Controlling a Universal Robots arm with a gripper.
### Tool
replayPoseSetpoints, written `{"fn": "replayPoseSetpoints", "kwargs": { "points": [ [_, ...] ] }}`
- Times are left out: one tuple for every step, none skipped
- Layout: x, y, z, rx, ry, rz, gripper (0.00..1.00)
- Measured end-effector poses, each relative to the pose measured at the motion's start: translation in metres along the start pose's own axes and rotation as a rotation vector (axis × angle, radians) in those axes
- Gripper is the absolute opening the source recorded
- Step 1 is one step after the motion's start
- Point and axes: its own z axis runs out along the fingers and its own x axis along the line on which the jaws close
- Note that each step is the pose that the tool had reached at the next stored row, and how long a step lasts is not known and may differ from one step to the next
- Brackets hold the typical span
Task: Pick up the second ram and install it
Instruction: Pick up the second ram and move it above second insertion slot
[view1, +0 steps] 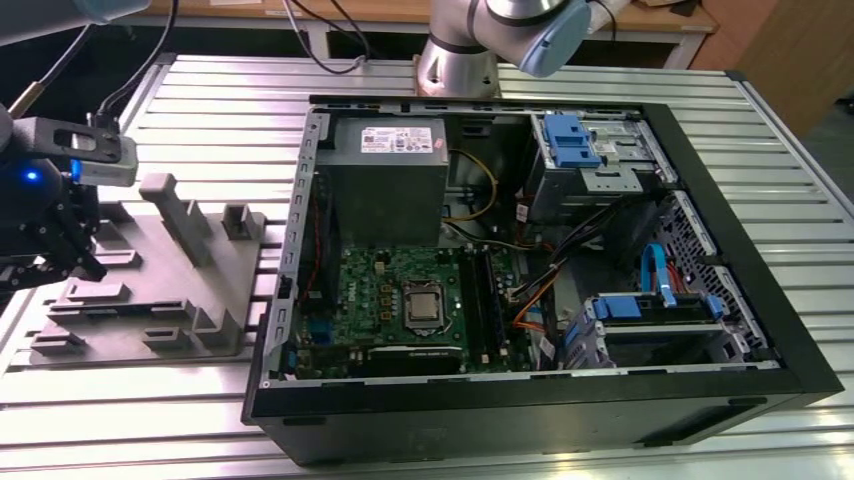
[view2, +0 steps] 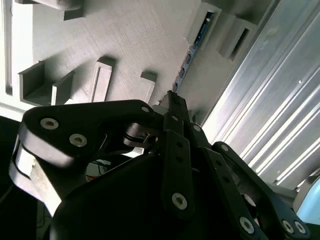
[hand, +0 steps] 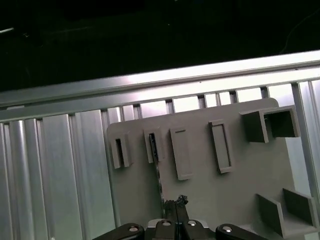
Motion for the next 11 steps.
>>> {"fn": "replayPoseSetpoints", "kwargs": {
  "points": [
    [0.0000, 0.0000, 0.0000, -0.0001, 0.0001, 0.000, 0.10],
    [0.0000, 0.0000, 0.0001, 0.0000, 0.0000, 0.000, 0.10],
    [0.0000, 0.0000, 0.0001, 0.0001, 0.0000, 0.000, 0.10],
    [0.0000, 0.0000, 0.0003, 0.0007, -0.0002, 0.000, 0.10],
    [0.0000, 0.0000, 0.0008, 0.0027, -0.0009, -0.002, 0.10],
    [0.0000, 0.0000, 0.0013, 0.0052, -0.0013, -0.006, 0.10],
    [0.0000, -0.0001, 0.0017, 0.0078, -0.0014, -0.012, 0.10],
    [0.0001, -0.0001, 0.0020, 0.0085, -0.0013, -0.017, 0.10],
    [0.0001, -0.0001, 0.0025, 0.0086, -0.0013, -0.021, 0.10],
    [0.0001, -0.0001, 0.0033, 0.0086, -0.0012, -0.025, 0.10],
    [0.0001, -0.0002, 0.0041, 0.0084, -0.0010, -0.030, 0.10]
  ]
}}
